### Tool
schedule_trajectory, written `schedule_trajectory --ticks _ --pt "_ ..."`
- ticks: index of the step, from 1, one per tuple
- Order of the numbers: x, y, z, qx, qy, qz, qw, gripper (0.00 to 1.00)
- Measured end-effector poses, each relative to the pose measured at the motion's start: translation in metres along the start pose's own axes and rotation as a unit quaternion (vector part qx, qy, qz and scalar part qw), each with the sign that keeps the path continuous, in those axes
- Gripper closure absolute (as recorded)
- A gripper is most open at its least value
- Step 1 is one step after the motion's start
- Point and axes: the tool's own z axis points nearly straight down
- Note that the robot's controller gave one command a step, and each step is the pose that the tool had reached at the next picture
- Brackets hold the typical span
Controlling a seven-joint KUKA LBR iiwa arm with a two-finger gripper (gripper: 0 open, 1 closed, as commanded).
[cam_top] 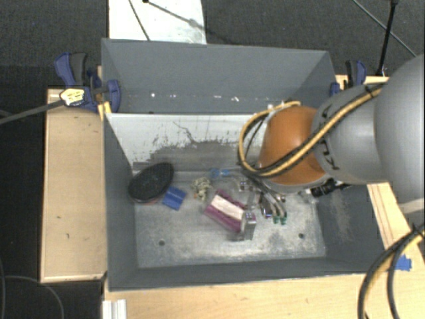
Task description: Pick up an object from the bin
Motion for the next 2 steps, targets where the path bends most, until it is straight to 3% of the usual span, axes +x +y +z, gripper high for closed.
schedule_trajectory --ticks 1,2 --pt "-0.0018 0.0044 0.0007 0.001 0.0008 0.083 0.9965 0.00" --pt "-0.0022 0.0038 0.0000 0.001 0.0003 0.083 0.9965 1.00"
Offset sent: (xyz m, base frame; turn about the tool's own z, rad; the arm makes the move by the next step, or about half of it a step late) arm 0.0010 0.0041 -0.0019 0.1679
